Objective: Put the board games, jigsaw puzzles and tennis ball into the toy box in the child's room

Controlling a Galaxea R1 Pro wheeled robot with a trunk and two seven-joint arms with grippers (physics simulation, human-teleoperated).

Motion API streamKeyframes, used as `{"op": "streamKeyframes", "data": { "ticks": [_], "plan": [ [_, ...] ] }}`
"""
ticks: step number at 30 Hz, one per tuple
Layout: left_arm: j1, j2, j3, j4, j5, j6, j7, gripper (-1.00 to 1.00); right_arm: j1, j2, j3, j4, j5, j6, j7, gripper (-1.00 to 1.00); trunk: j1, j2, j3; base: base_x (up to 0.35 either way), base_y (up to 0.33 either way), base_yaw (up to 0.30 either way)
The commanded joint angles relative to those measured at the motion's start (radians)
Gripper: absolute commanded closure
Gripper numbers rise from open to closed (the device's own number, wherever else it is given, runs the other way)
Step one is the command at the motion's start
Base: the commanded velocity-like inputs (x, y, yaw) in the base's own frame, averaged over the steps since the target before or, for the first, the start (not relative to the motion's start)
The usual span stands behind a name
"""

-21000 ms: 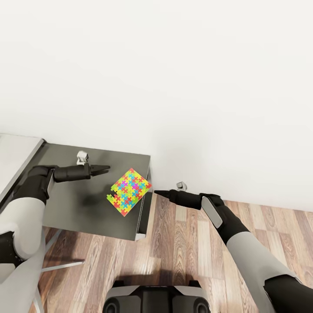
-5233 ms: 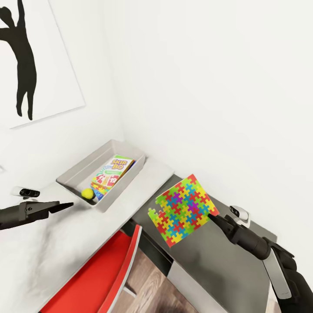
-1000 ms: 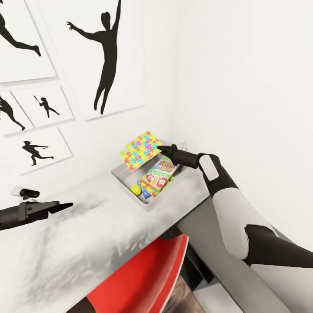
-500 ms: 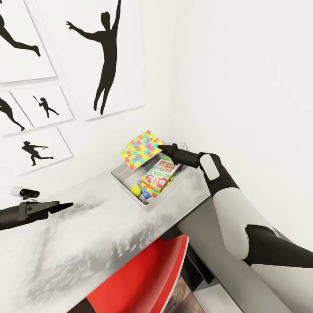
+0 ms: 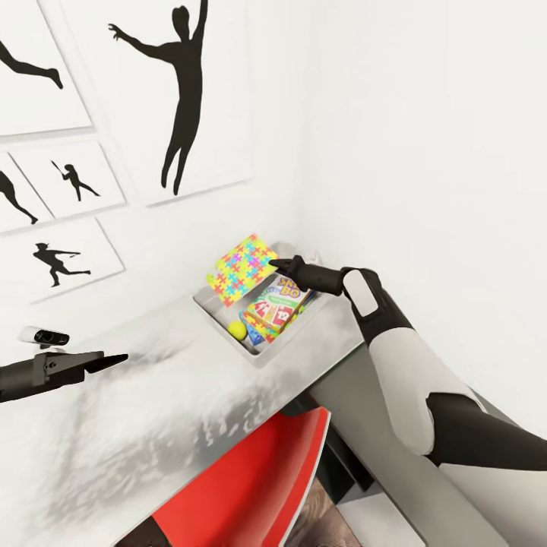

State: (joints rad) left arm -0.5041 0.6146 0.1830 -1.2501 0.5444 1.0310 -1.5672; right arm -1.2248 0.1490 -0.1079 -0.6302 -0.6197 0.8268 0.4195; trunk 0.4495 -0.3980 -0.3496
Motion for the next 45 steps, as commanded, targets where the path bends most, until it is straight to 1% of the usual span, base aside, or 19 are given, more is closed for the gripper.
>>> {"op": "streamKeyframes", "data": {
  "ticks": [1, 4, 10, 14, 16, 22, 30, 41, 45],
  "plan": [
    [-0.001, 0.001, 0.000, 0.000, 0.000, 0.011, -0.004, -1.00, -0.002, 0.000, -0.002, 0.001, 0.003, 0.007, 0.003, 1.00, 0.001, -0.002, -0.003, 0.000, 0.000, 0.000],
    [-0.001, 0.001, 0.000, 0.000, 0.000, 0.011, -0.004, -1.00, -0.006, -0.002, 0.005, 0.001, 0.004, 0.006, 0.002, 1.00, 0.001, -0.002, -0.008, 0.000, 0.000, 0.000],
    [-0.001, 0.001, 0.000, 0.000, 0.000, 0.011, -0.004, -1.00, -0.014, -0.018, 0.008, 0.001, 0.007, 0.006, -0.008, 1.00, 0.001, -0.002, -0.018, 0.000, 0.000, 0.000],
    [-0.001, 0.001, 0.000, 0.000, 0.000, 0.010, -0.004, -1.00, -0.016, -0.038, 0.007, 0.000, 0.007, 0.007, -0.012, 1.00, 0.001, -0.002, -0.024, 0.000, 0.000, 0.000],
    [-0.001, 0.001, 0.000, 0.000, 0.000, 0.010, -0.004, -1.00, -0.016, -0.043, 0.008, 0.000, 0.008, 0.006, -0.013, 1.00, 0.001, -0.002, -0.028, 0.000, 0.000, 0.000],
    [-0.001, 0.001, 0.000, 0.000, 0.000, 0.010, -0.004, -1.00, -0.016, -0.048, 0.009, -0.001, 0.009, 0.006, -0.019, 1.00, 0.001, -0.002, -0.037, 0.000, 0.000, 0.000],
    [-0.001, 0.001, 0.000, 0.000, 0.000, 0.011, -0.004, -1.00, -0.030, -0.048, 0.008, -0.006, 0.009, 0.008, -0.092, 1.00, 0.001, -0.002, -0.050, 0.000, 0.000, 0.000],
    [-0.001, 0.001, 0.000, 0.000, 0.000, 0.011, -0.004, -1.00, -0.039, -0.049, 0.009, -0.011, 0.011, 0.008, -0.105, 1.00, 0.001, -0.002, -0.068, 0.000, 0.000, 0.000],
    [-0.001, 0.001, 0.000, 0.000, 0.000, 0.010, -0.004, -1.00, -0.039, -0.056, 0.010, -0.011, 0.011, 0.007, -0.106, 1.00, 0.001, -0.002, -0.074, 0.000, 0.000, 0.000]
  ]
}}
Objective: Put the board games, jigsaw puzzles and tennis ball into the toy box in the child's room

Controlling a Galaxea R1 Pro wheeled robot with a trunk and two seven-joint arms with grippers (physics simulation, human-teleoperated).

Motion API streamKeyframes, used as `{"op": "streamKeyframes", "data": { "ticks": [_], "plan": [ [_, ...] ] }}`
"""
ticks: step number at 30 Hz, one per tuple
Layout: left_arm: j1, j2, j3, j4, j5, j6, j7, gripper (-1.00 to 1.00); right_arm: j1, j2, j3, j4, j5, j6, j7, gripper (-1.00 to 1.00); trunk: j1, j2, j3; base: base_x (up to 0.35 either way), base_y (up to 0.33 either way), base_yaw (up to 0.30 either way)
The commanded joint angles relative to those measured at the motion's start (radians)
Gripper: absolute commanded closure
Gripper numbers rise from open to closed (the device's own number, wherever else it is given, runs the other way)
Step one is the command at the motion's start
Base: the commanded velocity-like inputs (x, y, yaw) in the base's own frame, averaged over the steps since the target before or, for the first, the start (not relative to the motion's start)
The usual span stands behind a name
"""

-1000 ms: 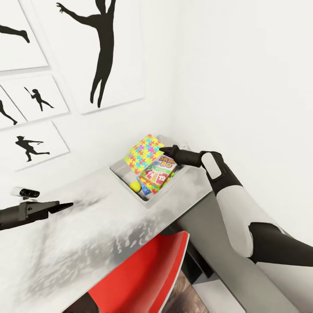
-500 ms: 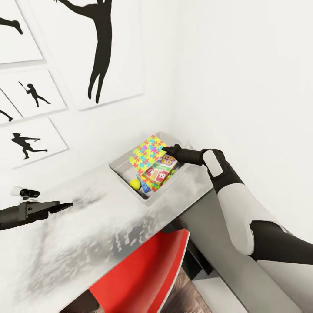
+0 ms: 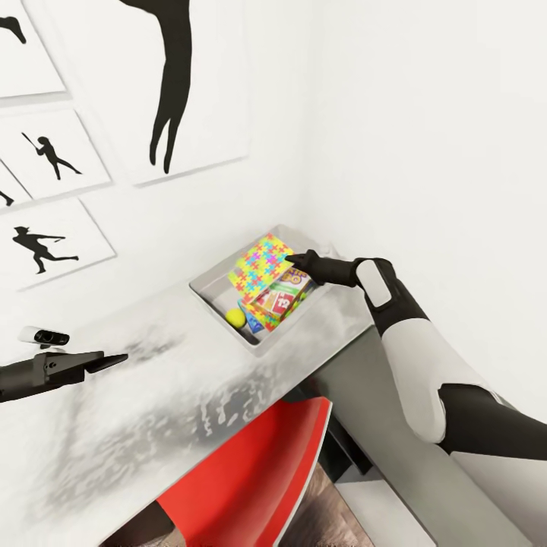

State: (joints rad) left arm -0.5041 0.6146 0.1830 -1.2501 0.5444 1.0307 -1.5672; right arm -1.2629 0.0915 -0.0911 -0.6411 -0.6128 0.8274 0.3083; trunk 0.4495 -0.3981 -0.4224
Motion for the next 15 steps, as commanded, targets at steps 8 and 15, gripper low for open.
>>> {"op": "streamKeyframes", "data": {
  "ticks": [8, 15],
  "plan": [
    [-0.001, 0.000, -0.001, 0.000, 0.000, 0.011, -0.004, -1.00, 0.000, -0.018, -0.008, 0.000, 0.003, 0.007, 0.005, 1.00, 0.000, -0.002, -0.015, 0.000, 0.000, 0.000],
    [-0.001, 0.000, -0.001, 0.000, 0.000, 0.010, -0.004, -1.00, 0.000, -0.021, -0.008, -0.003, 0.003, 0.007, 0.006, 1.00, 0.000, -0.002, -0.026, 0.000, 0.000, 0.000]
  ]
}}
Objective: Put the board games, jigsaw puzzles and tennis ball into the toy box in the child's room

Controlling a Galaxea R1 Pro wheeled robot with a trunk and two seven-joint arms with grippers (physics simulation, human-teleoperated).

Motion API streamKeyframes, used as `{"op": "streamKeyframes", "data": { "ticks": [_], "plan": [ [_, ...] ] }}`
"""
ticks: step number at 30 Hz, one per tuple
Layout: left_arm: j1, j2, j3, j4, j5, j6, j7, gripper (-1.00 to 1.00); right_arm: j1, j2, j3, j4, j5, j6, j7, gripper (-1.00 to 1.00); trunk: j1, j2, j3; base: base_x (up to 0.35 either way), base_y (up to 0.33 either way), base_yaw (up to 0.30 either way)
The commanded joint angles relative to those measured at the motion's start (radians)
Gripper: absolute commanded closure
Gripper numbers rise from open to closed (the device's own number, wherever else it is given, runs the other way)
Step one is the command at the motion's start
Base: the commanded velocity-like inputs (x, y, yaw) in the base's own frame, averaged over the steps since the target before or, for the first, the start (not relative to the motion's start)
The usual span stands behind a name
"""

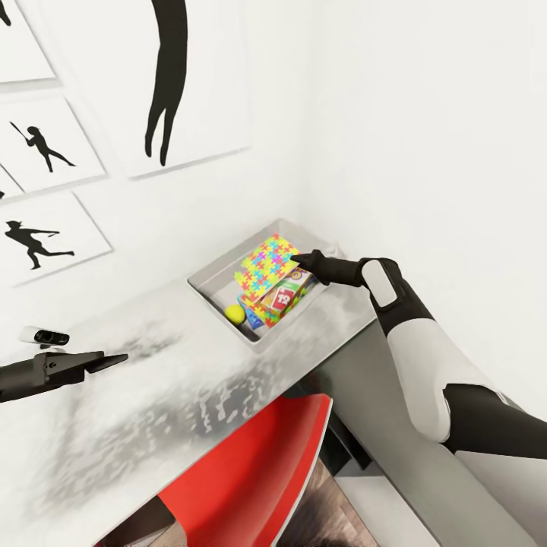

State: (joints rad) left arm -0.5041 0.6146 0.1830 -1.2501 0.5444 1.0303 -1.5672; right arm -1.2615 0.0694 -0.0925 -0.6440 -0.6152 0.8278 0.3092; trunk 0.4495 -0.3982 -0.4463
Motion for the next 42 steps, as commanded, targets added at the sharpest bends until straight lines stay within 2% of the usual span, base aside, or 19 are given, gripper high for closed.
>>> {"op": "streamKeyframes", "data": {
  "ticks": [1, 11, 18, 28, 29, 42],
  "plan": [
    [-0.001, 0.001, 0.000, 0.000, 0.000, 0.011, -0.004, -1.00, -0.001, 0.001, -0.007, 0.000, 0.005, 0.007, 0.005, 1.00, 0.000, -0.002, -0.003, 0.000, 0.000, 0.000],
    [-0.001, 0.001, 0.000, 0.000, 0.000, 0.010, -0.004, -1.00, -0.002, -0.001, -0.007, 0.000, 0.005, 0.005, 0.003, 1.00, 0.000, -0.002, -0.005, 0.000, 0.000, 0.000],
    [-0.001, 0.001, 0.000, 0.000, 0.000, 0.010, -0.004, -1.00, -0.002, -0.038, -0.009, 0.001, 0.005, 0.004, 0.000, 1.00, 0.000, -0.002, -0.005, 0.000, 0.000, 0.000],
    [-0.001, 0.001, 0.000, 0.000, 0.000, 0.010, -0.004, -1.00, -0.003, -0.045, -0.010, 0.000, 0.005, 0.003, -0.034, 1.00, 0.000, -0.002, -0.005, 0.000, 0.000, 0.000],
    [-0.001, 0.001, 0.000, 0.000, 0.000, 0.011, -0.004, -1.00, -0.003, -0.045, -0.010, 0.001, 0.006, 0.003, -0.036, -1.00, 0.000, -0.002, -0.005, 0.000, 0.000, 0.000],
    [-0.001, 0.001, 0.000, 0.000, 0.000, 0.010, -0.004, -1.00, -0.003, -0.045, -0.010, 0.000, 0.005, 0.004, -0.041, -1.00, 0.000, -0.002, -0.005, 0.000, 0.000, 0.000]
  ]
}}
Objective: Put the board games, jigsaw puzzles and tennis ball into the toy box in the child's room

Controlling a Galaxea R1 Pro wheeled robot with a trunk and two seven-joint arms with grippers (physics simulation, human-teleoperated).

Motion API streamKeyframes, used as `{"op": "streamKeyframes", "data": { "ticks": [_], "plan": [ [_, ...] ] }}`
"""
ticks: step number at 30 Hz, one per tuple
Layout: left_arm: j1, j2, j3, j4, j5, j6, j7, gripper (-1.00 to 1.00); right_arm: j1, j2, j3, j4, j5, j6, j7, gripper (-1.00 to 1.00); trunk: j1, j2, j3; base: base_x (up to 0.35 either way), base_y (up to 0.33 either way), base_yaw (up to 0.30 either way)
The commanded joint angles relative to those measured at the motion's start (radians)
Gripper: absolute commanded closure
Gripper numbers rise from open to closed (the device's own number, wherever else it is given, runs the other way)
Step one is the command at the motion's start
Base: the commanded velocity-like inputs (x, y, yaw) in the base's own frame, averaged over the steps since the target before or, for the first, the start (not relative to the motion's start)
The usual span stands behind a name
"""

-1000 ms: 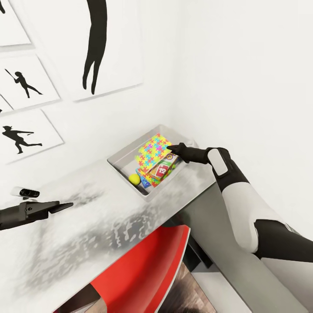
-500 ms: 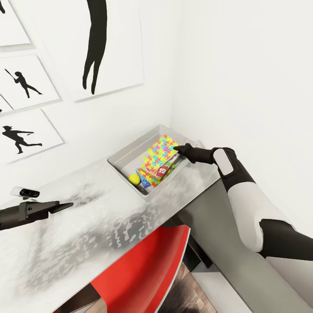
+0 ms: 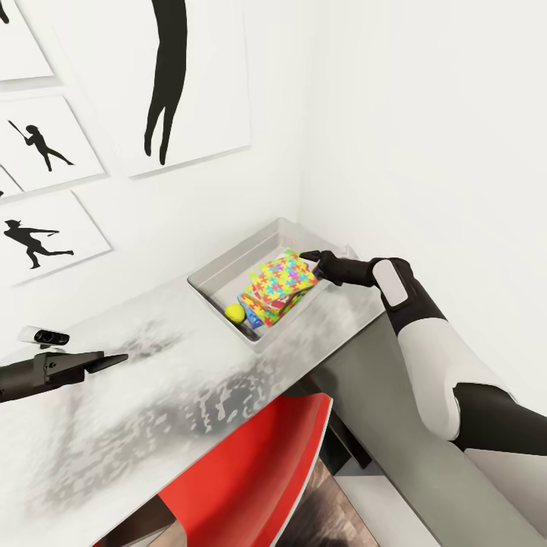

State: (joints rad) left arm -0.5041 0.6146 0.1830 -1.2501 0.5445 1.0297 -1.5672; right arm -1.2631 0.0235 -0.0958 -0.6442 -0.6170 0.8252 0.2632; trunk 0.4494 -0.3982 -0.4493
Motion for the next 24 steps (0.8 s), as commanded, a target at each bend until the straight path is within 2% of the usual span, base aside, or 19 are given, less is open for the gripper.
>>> {"op": "streamKeyframes", "data": {
  "ticks": [1, 8, 15, 20, 22, 24],
  "plan": [
    [-0.001, 0.001, 0.000, 0.000, 0.000, 0.011, -0.004, -1.00, -0.001, 0.001, -0.007, 0.000, 0.006, 0.006, 0.005, -1.00, 0.001, -0.002, -0.002, 0.000, 0.000, 0.000],
    [-0.001, 0.001, 0.000, 0.000, 0.000, 0.010, -0.004, -1.00, 0.001, -0.003, -0.005, -0.044, 0.004, 0.014, 0.012, -1.00, 0.001, -0.002, -0.002, 0.000, 0.000, 0.000],
    [-0.001, 0.001, 0.000, 0.000, 0.000, 0.011, -0.004, -1.00, 0.031, -0.004, -0.023, -0.315, -0.008, 0.195, 0.017, -1.00, 0.001, -0.002, -0.002, -0.050, 0.000, 0.000],
    [-0.001, 0.001, 0.000, 0.000, 0.000, 0.010, -0.004, -1.00, 0.099, -0.008, -0.032, -0.507, -0.020, 0.222, 0.023, -1.00, 0.001, -0.002, -0.001, -0.086, 0.000, 0.000],
    [-0.001, 0.001, 0.000, 0.000, 0.000, 0.010, -0.004, -1.00, 0.134, -0.022, -0.032, -0.587, -0.056, 0.222, 0.038, -1.00, 0.001, -0.002, 0.001, -0.086, 0.000, 0.000],
    [-0.001, 0.001, 0.000, 0.000, 0.000, 0.010, -0.004, -1.00, 0.193, -0.052, -0.032, -0.658, -0.131, 0.222, 0.066, -1.00, 0.001, -0.002, 0.004, -0.099, 0.000, 0.000]
  ]
}}
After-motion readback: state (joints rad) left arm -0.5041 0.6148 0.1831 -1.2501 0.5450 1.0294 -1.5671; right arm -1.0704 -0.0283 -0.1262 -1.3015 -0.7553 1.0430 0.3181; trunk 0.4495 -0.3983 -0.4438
